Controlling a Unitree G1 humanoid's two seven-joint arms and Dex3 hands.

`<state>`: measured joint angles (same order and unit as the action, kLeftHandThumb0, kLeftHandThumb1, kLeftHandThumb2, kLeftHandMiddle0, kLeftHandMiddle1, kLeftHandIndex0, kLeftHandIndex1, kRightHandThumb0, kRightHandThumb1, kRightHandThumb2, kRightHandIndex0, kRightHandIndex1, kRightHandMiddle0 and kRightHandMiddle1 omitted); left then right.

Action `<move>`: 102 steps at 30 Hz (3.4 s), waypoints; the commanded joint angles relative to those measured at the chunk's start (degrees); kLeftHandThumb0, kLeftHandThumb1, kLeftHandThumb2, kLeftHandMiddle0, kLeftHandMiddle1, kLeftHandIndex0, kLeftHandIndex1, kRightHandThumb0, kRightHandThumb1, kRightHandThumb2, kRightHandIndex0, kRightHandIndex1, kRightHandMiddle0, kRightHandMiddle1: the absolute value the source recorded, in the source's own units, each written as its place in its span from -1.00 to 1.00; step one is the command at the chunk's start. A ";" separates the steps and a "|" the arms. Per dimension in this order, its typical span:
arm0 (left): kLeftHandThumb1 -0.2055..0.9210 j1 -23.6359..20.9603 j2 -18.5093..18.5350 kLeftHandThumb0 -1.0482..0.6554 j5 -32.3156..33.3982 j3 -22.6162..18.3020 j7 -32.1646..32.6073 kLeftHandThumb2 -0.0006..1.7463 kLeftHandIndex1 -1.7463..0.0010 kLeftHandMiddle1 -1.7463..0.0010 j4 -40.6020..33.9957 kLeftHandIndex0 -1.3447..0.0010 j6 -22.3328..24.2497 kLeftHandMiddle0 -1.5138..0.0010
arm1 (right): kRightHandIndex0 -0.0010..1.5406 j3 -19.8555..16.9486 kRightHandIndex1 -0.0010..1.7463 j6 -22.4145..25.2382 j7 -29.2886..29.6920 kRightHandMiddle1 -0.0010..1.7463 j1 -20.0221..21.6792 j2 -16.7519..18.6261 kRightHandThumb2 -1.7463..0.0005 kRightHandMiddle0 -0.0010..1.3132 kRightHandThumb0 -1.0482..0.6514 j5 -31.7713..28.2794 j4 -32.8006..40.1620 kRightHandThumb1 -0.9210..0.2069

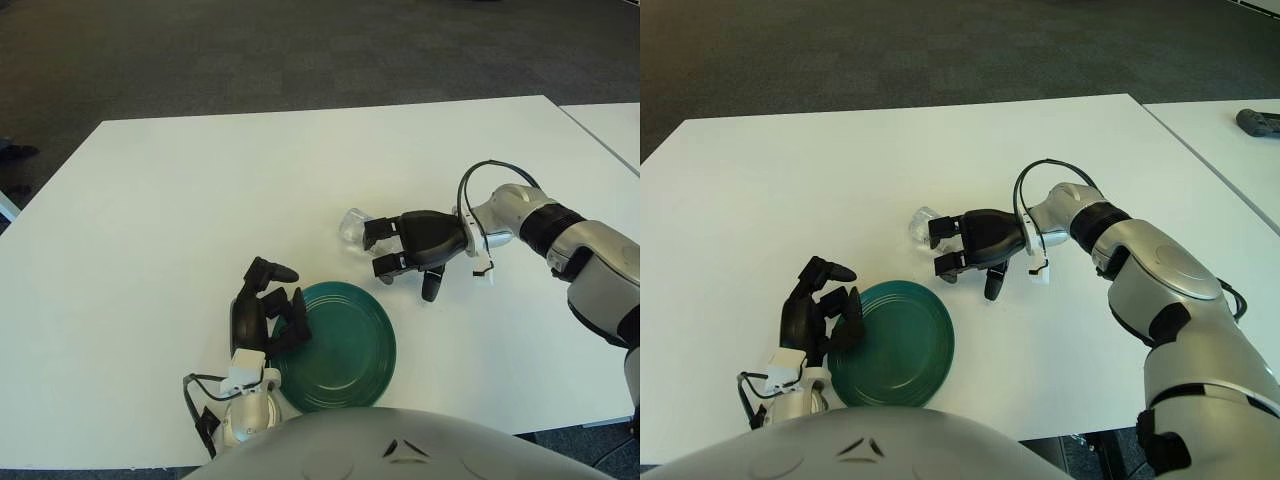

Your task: Put the bottle into the plate.

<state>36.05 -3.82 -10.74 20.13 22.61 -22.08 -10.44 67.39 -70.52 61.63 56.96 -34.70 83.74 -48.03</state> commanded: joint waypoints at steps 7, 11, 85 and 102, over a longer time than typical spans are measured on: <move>-0.03 -2.64 -6.07 -0.33 0.84 5.90 0.20 0.47 -1.00 -1.00 -0.02 0.11 -0.57 -0.74 | 0.14 1.42 1.00 4.07 5.98 1.00 0.01 1.17 -0.33 -0.21 -0.29 1.53 -3.09 -0.14; -0.03 -4.32 -6.23 -0.33 1.52 4.87 0.00 0.47 -1.00 -1.00 1.38 0.11 -0.48 -0.74 | 0.22 2.27 1.00 5.71 7.86 1.00 0.53 1.85 -0.38 -0.17 -0.30 2.01 -4.82 -0.07; 0.09 -38.47 -5.59 -0.30 11.94 -14.40 -6.19 0.37 -1.00 -1.00 40.21 0.19 -10.16 -0.67 | -0.81 -33.41 -0.96 69.21 -53.64 -0.65 -14.60 15.34 0.46 -1.00 -0.97 -33.74 7.30 -1.00; 0.10 -38.38 -6.17 -0.30 10.83 -14.28 -4.90 0.37 -1.00 -1.00 39.97 0.19 -9.57 -0.68 | -1.00 -31.99 -1.00 75.85 -62.76 -1.00 -18.99 17.39 0.32 -1.00 -1.00 -32.77 18.00 -1.00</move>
<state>-1.50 -6.39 0.45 6.17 17.02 18.01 -20.06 35.57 4.45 0.23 39.07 -16.33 50.43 -32.21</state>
